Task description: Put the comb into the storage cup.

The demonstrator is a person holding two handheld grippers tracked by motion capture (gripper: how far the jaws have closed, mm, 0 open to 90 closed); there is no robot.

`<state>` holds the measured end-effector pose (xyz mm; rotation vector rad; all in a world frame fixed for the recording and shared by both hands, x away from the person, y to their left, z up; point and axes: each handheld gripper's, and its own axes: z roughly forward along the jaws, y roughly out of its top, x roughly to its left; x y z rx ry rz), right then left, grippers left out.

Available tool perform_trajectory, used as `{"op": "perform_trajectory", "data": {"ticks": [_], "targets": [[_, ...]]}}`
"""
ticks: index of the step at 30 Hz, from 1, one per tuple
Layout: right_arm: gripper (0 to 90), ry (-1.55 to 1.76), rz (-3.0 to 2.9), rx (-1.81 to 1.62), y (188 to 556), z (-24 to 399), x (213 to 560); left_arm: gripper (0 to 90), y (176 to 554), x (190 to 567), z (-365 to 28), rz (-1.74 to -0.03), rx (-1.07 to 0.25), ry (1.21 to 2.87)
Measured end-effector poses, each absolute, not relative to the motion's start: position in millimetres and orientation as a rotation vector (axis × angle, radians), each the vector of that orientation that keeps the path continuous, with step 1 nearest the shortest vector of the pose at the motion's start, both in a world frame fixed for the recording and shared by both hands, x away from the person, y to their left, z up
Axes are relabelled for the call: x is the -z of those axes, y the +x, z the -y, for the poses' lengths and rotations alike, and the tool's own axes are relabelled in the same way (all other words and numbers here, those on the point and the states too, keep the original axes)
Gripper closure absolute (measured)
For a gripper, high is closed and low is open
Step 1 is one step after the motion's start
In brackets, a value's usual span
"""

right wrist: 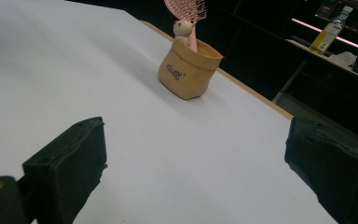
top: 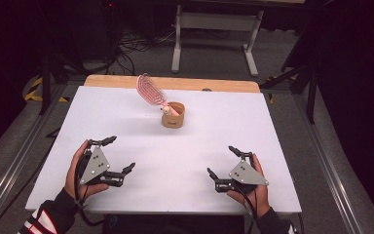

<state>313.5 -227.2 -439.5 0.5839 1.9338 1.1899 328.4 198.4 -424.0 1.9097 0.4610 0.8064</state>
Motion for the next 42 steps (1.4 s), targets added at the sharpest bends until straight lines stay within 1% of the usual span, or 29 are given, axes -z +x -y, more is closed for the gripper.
{"op": "perform_trajectory", "data": {"ticks": [14,21,28,42], "targets": [[6.1,0.591,-1.946,-1.186,315,228,441,5.7,325,444,-224,-0.564,-0.785,1.934],[6.1,0.611,-1.936,-1.181,318,231,441,5.6,326,455,-238,-0.628,-0.725,1.922],[6.1,0.618,-1.943,-1.151,319,232,443,5.6,324,459,-245,-0.649,-0.712,1.917],[6.5,0.604,-1.946,-1.128,318,230,444,5.4,324,456,-242,-0.623,-0.723,1.907]]}}
